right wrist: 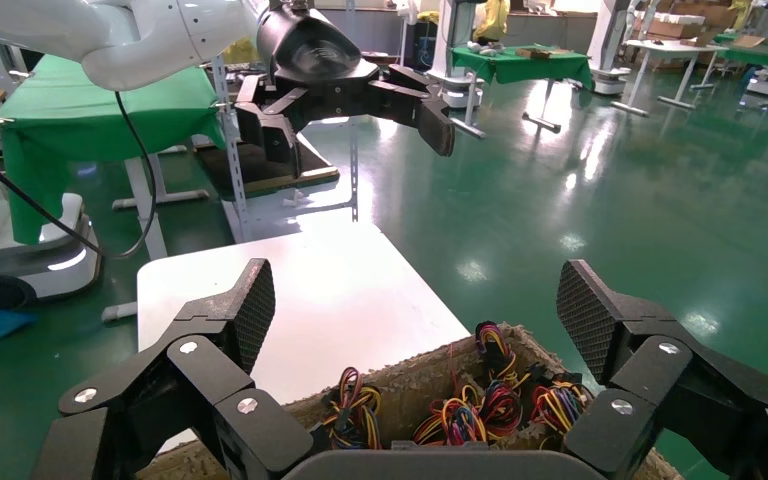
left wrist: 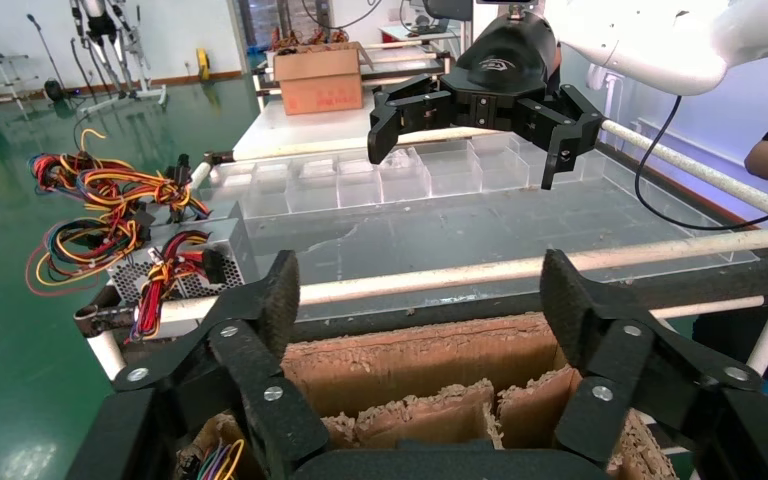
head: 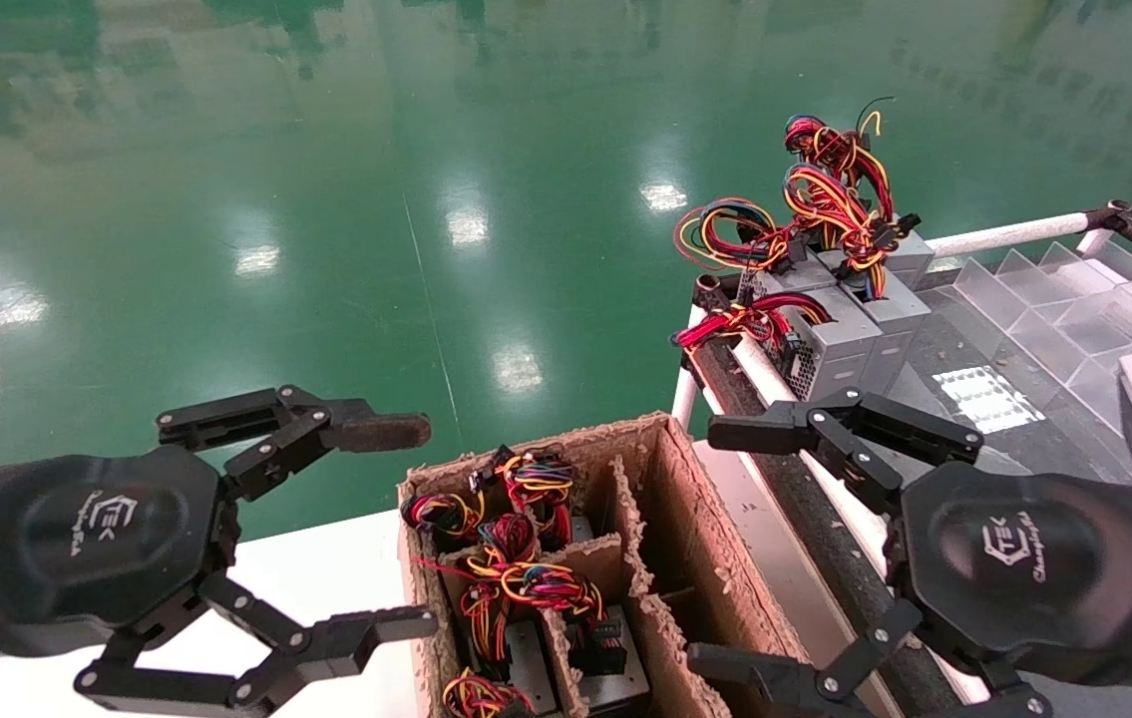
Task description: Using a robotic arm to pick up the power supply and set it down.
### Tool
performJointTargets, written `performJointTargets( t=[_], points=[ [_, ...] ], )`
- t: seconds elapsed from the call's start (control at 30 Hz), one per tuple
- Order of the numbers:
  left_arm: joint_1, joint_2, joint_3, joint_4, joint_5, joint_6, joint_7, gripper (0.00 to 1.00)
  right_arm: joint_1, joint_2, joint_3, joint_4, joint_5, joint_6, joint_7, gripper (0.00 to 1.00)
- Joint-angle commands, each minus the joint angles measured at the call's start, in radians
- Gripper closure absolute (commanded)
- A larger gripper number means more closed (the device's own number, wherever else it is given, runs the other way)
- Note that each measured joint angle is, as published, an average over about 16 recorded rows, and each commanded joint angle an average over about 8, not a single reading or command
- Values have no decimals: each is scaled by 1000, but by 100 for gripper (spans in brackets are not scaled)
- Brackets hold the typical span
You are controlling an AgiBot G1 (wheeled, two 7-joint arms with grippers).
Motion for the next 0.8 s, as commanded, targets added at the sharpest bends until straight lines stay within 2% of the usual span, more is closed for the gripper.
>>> performJointTargets(
  t=[0.03,0.8],
  points=[
    [0,0,0,0,0,0,0,100,0,0,0,0,0,0,0,0],
    [1,1,-4,0,2,1,-1,100,0,0,0,-1,-1,1,-1,0]
  ],
)
